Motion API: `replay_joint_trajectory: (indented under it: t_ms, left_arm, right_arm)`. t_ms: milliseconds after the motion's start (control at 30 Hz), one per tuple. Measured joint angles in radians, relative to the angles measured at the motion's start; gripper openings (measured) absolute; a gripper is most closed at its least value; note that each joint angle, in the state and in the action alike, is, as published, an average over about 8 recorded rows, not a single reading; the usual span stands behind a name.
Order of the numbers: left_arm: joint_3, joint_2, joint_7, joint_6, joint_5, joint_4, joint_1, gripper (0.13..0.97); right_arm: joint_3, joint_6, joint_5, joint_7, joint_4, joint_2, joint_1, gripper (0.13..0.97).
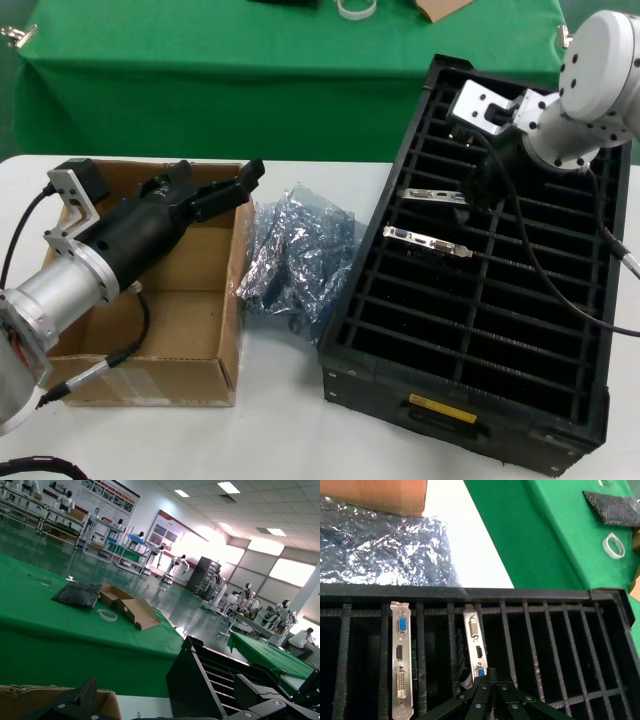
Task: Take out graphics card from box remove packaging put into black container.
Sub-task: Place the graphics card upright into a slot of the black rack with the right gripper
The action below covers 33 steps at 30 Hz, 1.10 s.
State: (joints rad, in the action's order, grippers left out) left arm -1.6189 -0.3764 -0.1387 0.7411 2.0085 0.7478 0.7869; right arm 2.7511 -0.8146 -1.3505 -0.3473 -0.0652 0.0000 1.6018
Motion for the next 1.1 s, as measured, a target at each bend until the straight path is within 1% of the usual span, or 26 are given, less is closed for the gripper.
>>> replay_joint_trajectory:
  t_ms: [267,767,933,1100]
  left_arm:
    - [0.002,-0.004,0.002,0.004,-0.001,0.0,-0.004,0.966]
    - [0.003,-0.017,-0.018,0.003,0.0,0.045,-0.024,0.966]
    - [-0.011,-0.029,-0.055,0.003,-0.004,0.084,-0.037,0.966]
    - [-0.031,-0.045,-0.11,0.0,-0.009,0.162,-0.062,0.966]
  right_arm:
    - [-0.039,-0.019,0.038,-0.021,0.035,0.0,0.0,0.133]
    - [-0.156,-0.063,0.153,-0.058,0.063,0.01,-0.001,0.133]
    - [-0.187,-0.063,0.179,-0.059,0.063,0.01,0.018,0.132]
    - [-0.215,-0.069,0.2,-0.063,0.063,0.012,0.052,0.132]
